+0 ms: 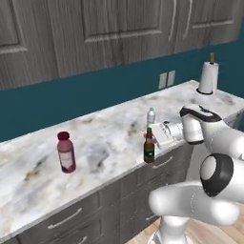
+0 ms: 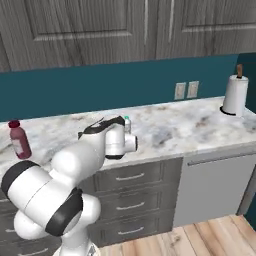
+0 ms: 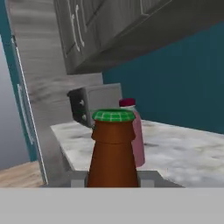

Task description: Place the drinks on the dining counter in a tight cluster.

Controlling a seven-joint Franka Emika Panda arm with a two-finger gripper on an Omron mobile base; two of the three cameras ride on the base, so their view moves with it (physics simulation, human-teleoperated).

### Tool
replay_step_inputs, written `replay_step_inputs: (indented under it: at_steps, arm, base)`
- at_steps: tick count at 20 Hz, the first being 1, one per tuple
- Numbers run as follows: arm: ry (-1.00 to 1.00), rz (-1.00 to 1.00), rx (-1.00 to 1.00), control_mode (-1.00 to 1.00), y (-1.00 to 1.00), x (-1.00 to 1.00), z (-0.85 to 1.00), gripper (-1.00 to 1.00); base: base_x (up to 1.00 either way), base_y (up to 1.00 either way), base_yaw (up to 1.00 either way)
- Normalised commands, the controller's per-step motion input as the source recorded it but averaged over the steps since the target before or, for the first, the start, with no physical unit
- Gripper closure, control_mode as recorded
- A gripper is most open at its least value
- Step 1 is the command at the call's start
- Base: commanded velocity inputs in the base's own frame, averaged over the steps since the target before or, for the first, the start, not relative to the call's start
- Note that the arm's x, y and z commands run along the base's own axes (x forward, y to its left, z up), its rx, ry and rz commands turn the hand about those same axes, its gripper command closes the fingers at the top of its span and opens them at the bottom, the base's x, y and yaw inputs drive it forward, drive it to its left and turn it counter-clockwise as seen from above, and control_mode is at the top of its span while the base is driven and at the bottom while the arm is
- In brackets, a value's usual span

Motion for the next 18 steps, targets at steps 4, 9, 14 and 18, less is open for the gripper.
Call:
replay_step_inputs:
  at_steps: [4, 9, 14, 18]
  arm:
    - [0.00, 0.00, 0.00, 1.00, 0.00, 0.00, 0.00, 1.00]
    - [0.00, 0.00, 0.00, 1.00, 0.00, 0.00, 0.00, 1.00]
    - [0.00, 0.00, 0.00, 1.00, 0.00, 0.00, 0.00, 1.00]
    - [0.00, 0.00, 0.00, 1.00, 0.00, 0.00, 0.00, 1.00]
  base:
    - [0.00, 0.06, -0.97]
    - [0.00, 0.05, -0.99]
    - [0.00, 0.05, -0.99]
    - [0.00, 0.04, -1.00]
